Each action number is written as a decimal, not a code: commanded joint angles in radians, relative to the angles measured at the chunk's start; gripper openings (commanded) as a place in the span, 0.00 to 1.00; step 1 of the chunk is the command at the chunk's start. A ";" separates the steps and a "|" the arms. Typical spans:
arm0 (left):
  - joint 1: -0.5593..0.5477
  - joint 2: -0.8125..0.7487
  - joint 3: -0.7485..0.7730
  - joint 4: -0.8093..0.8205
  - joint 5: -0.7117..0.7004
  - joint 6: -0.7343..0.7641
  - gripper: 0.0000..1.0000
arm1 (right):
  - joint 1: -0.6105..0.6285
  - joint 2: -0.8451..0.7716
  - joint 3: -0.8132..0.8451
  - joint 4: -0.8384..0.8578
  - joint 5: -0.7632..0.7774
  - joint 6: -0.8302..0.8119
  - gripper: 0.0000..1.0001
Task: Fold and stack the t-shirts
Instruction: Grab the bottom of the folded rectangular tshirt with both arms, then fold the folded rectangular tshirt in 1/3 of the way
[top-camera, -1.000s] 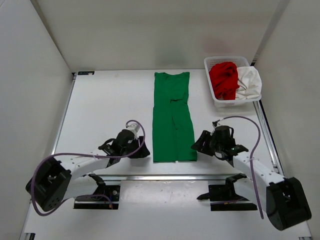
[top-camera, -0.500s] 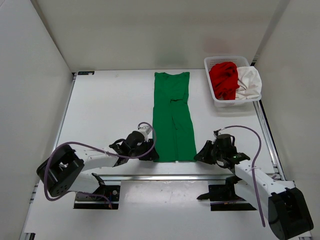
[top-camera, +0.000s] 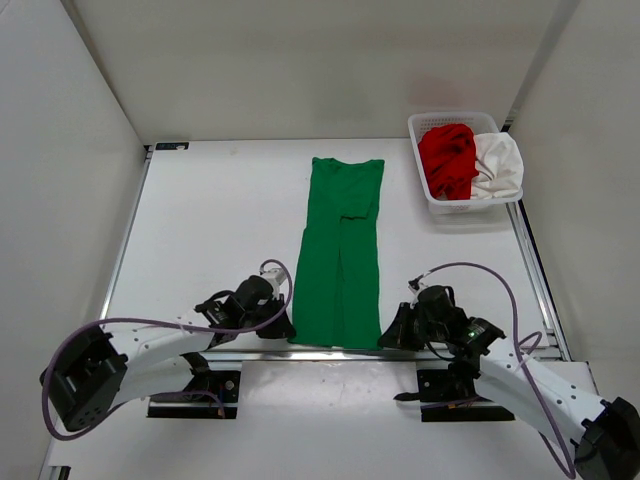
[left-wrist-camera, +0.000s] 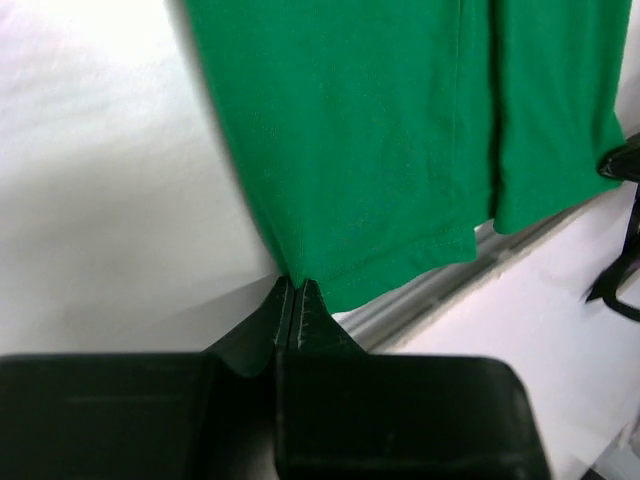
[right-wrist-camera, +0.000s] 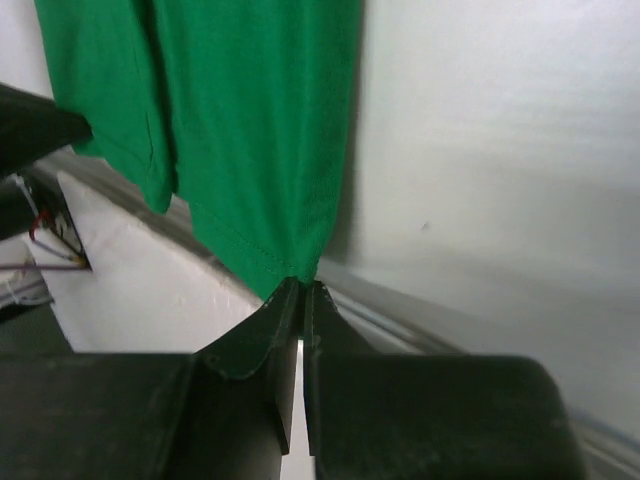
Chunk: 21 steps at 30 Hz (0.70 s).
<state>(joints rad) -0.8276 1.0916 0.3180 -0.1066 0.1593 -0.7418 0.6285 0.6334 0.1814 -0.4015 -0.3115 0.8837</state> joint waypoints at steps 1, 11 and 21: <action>0.007 -0.062 0.000 -0.128 0.034 -0.004 0.00 | 0.024 -0.005 0.047 -0.080 0.037 0.032 0.00; 0.200 0.088 0.344 -0.097 0.089 0.068 0.00 | -0.297 0.356 0.406 0.050 -0.077 -0.296 0.00; 0.383 0.534 0.780 -0.068 0.066 0.127 0.00 | -0.420 0.849 0.838 0.130 -0.055 -0.385 0.00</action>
<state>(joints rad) -0.4824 1.5379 1.0229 -0.1745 0.2222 -0.6365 0.2230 1.4067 0.9268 -0.3187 -0.3752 0.5522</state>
